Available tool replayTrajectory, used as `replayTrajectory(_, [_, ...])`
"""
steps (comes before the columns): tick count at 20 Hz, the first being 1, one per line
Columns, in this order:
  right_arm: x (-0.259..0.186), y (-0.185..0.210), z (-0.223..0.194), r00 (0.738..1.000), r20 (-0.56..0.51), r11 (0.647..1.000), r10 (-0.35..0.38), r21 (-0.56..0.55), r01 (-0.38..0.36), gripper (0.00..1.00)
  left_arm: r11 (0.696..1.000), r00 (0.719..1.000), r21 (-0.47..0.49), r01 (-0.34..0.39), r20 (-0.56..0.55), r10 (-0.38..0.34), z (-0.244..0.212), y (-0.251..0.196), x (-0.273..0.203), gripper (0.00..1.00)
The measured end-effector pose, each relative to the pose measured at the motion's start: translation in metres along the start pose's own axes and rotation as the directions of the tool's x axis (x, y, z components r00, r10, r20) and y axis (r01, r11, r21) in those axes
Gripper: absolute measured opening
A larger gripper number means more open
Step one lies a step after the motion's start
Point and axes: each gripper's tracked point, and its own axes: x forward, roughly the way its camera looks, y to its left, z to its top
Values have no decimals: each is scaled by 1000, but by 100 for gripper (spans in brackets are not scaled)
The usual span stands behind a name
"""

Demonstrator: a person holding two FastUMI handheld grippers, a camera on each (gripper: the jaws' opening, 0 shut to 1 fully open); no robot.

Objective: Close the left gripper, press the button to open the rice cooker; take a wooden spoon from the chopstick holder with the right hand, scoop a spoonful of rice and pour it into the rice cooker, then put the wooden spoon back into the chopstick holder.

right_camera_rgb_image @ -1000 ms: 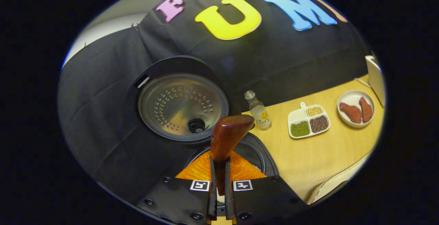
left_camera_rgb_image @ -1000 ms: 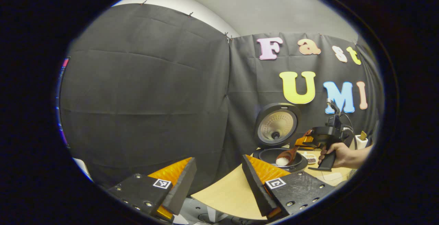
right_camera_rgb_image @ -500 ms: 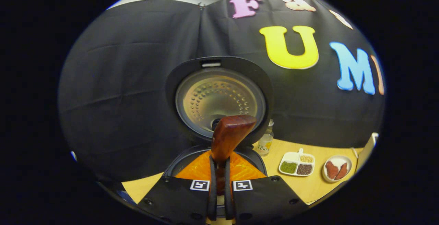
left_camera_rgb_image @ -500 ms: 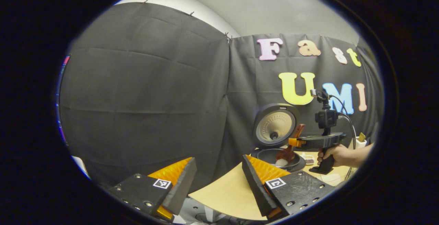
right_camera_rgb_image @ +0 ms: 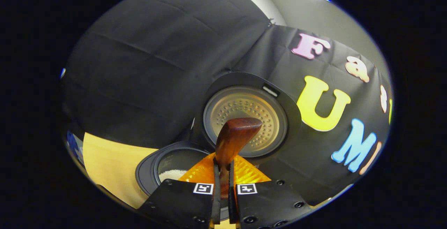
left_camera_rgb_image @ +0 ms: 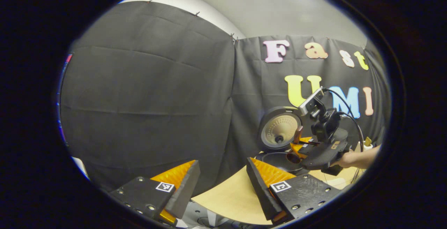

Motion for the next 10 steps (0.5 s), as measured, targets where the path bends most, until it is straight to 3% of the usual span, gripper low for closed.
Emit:
replayTrajectory(2, [2, 3, -5, 1000, -15, 1000, 13, 19, -12, 11, 1000, 1000, -1, 1, 1, -1, 1, 1, -1, 84])
replayTrajectory(5, [3, -6, -18, 999, -49, 985, 20, 172, -11, 11, 1000, 1000, -1, 1, 4, -1, 3, 3, 0, 82])
replayTrajectory(7, [1, -14, -24, 997, -69, 949, 36, 314, -12, 11, 1000, 1000, 0, 5, 8, -5, 6, 0, 1, 84])
replayTrajectory(10, [-1, -25, -26, 994, -90, 859, 59, 511, -5, 11, 1000, 1000, 4, 19, 13, -19, 10, -7, 3, 82])
